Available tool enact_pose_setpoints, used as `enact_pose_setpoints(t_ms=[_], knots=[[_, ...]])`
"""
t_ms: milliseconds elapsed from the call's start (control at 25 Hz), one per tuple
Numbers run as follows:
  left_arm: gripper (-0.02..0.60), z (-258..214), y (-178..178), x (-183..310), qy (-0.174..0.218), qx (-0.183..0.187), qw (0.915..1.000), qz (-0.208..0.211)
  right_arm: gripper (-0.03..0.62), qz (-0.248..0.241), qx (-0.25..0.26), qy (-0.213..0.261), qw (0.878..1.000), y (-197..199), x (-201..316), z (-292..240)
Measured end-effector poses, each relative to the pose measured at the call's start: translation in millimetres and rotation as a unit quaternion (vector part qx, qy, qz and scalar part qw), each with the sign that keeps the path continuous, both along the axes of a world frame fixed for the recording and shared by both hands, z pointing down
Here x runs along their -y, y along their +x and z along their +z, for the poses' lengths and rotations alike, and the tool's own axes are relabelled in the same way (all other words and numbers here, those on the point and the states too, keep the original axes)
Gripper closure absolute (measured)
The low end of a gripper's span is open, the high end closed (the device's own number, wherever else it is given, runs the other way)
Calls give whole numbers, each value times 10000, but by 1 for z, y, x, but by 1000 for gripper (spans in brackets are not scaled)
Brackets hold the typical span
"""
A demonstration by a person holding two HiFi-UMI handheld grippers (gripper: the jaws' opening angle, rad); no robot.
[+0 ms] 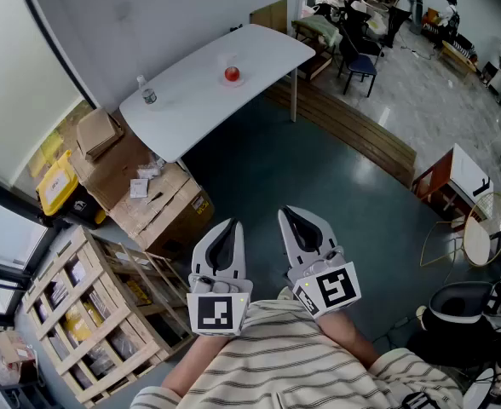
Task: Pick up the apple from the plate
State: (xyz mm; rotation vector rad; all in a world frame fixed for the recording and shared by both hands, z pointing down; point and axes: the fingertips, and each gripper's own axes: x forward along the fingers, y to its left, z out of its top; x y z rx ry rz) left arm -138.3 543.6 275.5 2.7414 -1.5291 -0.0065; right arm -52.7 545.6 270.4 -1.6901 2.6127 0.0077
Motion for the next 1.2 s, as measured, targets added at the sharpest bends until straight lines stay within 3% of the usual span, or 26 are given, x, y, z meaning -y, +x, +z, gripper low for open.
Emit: enact_pose_setpoints(t_ms=[480, 800, 1200], knots=[[577, 5, 39, 4, 40, 136, 9997, -211, 582, -207, 141, 74, 9997, 38, 5, 4], [577, 10, 88, 9, 61, 113, 9992, -391, 582, -242, 231, 54, 9994, 93, 9, 14], [577, 34, 113, 37, -245, 201, 9986, -417, 582, -153, 429, -299, 9985, 122, 38, 37]])
